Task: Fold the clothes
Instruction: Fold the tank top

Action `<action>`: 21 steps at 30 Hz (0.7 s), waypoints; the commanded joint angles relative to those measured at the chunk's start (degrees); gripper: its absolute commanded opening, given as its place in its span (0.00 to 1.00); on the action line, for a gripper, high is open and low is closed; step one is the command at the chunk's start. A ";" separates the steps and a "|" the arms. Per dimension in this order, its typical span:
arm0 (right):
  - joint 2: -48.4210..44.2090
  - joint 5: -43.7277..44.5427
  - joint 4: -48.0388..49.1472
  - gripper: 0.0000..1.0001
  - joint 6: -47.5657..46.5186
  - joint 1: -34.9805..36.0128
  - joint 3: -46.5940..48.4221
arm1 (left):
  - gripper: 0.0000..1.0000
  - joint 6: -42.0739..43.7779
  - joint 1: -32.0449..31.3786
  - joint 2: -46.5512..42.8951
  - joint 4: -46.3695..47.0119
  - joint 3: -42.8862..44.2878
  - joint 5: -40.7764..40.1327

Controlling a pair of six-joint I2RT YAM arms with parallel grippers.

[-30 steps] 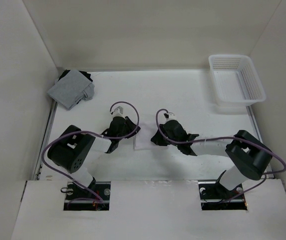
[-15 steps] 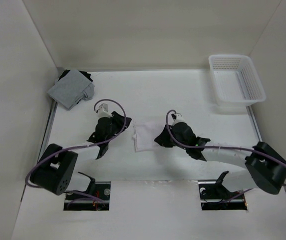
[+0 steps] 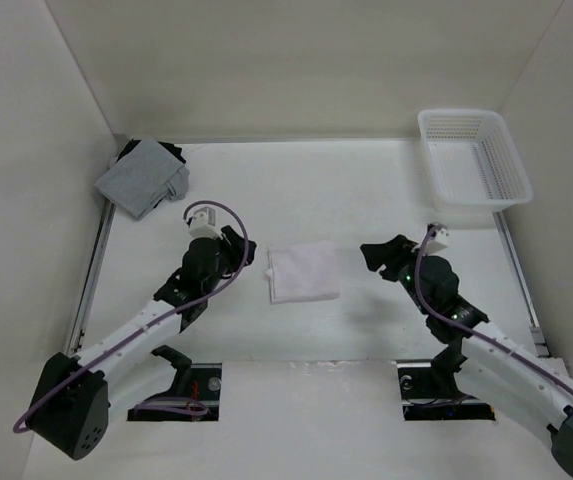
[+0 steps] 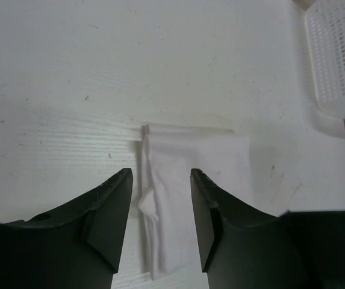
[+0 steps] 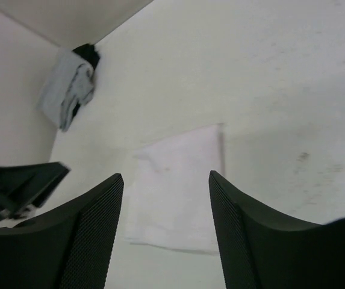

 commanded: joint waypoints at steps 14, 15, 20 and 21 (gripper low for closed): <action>-12.63 9.99 -1.73 0.70 1.70 -8.86 -13.76 | 0.46 0.25 1.93 -4.92 -12.53 1.06 -2.08; -12.90 9.81 -1.64 0.71 1.69 -8.77 -13.77 | 0.46 0.34 1.93 -4.66 -12.36 1.23 -2.08; -11.41 10.17 0.03 0.71 1.61 -8.86 -14.38 | 0.45 0.77 1.14 -2.46 -11.74 1.67 -1.91; -10.71 10.08 0.20 0.71 1.61 -8.95 -14.21 | 0.45 0.86 0.96 -2.11 -11.48 1.67 -1.91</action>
